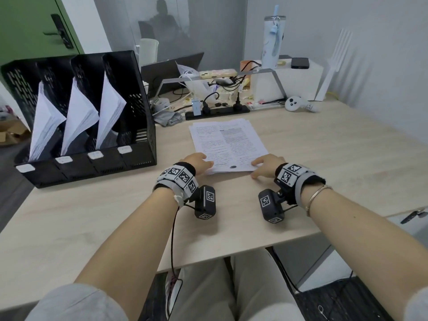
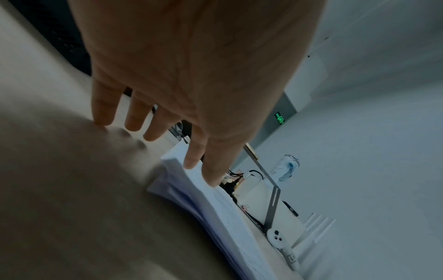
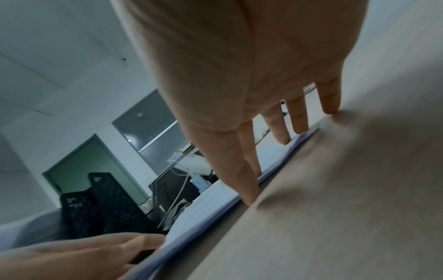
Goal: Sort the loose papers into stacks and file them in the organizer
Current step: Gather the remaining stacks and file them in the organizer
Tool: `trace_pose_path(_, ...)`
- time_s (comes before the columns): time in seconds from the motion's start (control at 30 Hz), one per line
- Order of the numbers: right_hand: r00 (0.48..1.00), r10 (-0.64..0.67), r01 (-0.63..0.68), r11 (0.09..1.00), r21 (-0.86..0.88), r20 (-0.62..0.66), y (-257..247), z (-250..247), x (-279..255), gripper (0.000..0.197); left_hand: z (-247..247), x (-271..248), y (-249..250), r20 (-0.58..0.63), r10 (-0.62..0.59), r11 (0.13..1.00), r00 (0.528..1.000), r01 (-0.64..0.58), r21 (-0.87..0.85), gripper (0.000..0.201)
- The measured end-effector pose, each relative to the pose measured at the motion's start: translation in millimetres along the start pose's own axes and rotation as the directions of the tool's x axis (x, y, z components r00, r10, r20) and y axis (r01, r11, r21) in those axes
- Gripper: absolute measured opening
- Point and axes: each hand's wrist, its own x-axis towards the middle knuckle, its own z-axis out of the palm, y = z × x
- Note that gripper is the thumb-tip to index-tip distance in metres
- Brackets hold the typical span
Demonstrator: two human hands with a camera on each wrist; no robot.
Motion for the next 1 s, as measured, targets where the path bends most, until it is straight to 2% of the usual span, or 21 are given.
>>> trace_pose_path(0.17, 1.0, -0.005, 0.007, 0.983, 0.185, -0.012, -23.1, 7.8, -7.1, 0.028, -4.6, -5.6, -14.7, -0.004, -0.068, 0.986, 0.998, 0.067, 0.153, 0.049)
trace_pose_path(0.3, 0.998, 0.052, -0.043, 0.966, 0.254, -0.029, -25.0, 1.8, -3.4, 0.029, -5.3, -10.1, -23.5, -0.054, -0.062, 0.978, 0.997, 0.071, 0.196, 0.052)
trace_pose_path(0.47, 0.987, 0.136, -0.109, 0.96, 0.259, -0.088, -27.6, -10.9, 0.5, 0.028, -6.0, -13.9, -20.5, -0.026, -0.051, 0.984, 0.998, 0.055, 0.167, 0.049)
trace_pose_path(0.67, 0.986, 0.162, -0.168, 0.906, 0.389, 0.05, -24.9, -14.5, 7.4, 0.031, -5.5, -13.9, -20.3, -0.014, -0.023, 0.989, 1.0, 0.024, 0.149, 0.047)
trace_pose_path(0.87, 0.995, 0.087, -0.066, 0.948, 0.311, -0.054, -25.6, -14.2, 2.0, 0.029, -1.6, -11.3, -25.3, -0.019, 0.017, 0.988, 1.0, -0.013, 0.154, 0.046)
trace_pose_path(0.93, 0.991, 0.05, -0.004, 0.937, 0.349, -0.122, -24.5, -15.4, 0.1, 0.026, -5.9, -9.4, -27.6, -0.043, 0.014, 0.998, 0.999, -0.011, 0.058, 0.045)
trace_pose_path(1.0, 0.983, 0.014, 0.065, 0.908, 0.414, -0.184, -22.7, -18.1, -2.9, 0.028, -12.6, -9.3, -28.8, -0.108, -0.001, 0.993, 0.994, -0.012, -0.12, 0.041)
